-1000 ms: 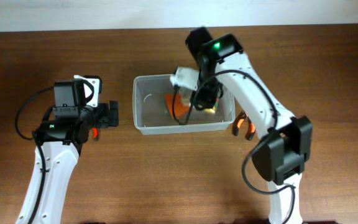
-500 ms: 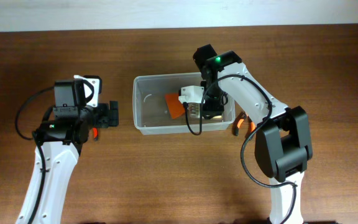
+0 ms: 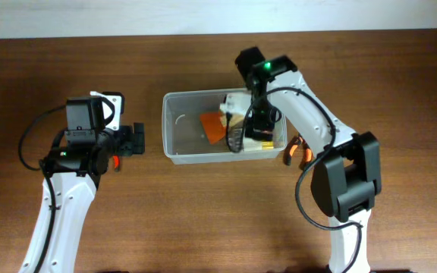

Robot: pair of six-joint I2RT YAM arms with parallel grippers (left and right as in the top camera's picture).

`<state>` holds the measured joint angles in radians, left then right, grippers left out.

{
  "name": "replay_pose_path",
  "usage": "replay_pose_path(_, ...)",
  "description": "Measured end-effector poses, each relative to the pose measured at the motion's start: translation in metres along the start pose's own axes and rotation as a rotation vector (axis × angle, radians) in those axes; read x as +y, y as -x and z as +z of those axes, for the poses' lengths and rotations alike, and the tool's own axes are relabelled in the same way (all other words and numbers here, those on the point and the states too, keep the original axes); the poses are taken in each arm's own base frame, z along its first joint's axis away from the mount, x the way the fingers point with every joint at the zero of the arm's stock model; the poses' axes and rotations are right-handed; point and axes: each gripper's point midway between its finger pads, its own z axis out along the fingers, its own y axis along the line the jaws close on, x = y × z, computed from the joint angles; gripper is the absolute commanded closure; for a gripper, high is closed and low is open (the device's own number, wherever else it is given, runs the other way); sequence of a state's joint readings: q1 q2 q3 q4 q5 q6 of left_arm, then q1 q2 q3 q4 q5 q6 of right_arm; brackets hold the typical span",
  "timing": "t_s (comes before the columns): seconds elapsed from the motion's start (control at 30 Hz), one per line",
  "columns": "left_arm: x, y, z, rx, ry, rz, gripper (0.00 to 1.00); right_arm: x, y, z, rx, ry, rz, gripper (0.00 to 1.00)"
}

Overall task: Pack container
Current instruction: 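Carry the marker pack into the container and release it, then grasp the orange-black needle-nose pliers with the right gripper and lift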

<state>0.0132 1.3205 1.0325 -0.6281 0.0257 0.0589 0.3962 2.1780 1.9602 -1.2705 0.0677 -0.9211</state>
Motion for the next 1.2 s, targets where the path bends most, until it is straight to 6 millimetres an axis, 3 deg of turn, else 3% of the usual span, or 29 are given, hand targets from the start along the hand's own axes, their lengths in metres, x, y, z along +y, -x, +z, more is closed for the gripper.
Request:
replay_pose_path(0.17, 0.0, 0.0, 0.0, 0.0, 0.0, 0.0, 0.01, -0.022, 0.009, -0.067, -0.069, -0.095, 0.169, 0.02)
replay_pose_path(0.37, 0.0, 0.0, 0.0, 0.0, 0.0, 0.0, 0.01, -0.048, 0.012, -0.171, -0.313, -0.246, 0.432, 0.02)
replay_pose_path(0.43, 0.0, 0.0, 0.0, 0.0, 0.0, 0.0, 0.01, -0.054, -0.001, -0.191, -0.361, -0.26, 0.557, 0.02)
replay_pose_path(0.53, 0.0, 0.0, 0.0, 0.0, 0.0, 0.0, 0.01, -0.066, -0.028, -0.197, -0.381, -0.255, 0.735, 0.03)
replay_pose_path(0.63, 0.0, 0.0, 0.0, 0.0, 0.0, 0.0, 0.01, -0.08, -0.058, -0.183, -0.358, -0.222, 0.945, 0.02)
replay_pose_path(0.73, 0.0, 0.0, 0.0, 0.0, 0.0, 0.0, 0.01, -0.086, -0.095, -0.149, -0.285, -0.15, 1.216, 0.02)
replay_pose_path(0.9, 0.0, 0.0, 0.0, 0.0, 0.0, 0.0, 0.01, -0.073, -0.152, -0.064, -0.071, -0.016, 1.56, 0.02)
replay_pose_path(1.07, 0.0, 0.0, 0.0, 0.001, 0.0, 0.0, 0.01, -0.032, -0.171, 0.008, 0.125, 0.093, 1.672, 0.08)
replay_pose_path(1.2, 0.0, 0.0, 0.0, 0.0, 0.0, 0.0, 0.01, -0.009, -0.17, 0.038, 0.19, 0.13, 1.677, 0.09)
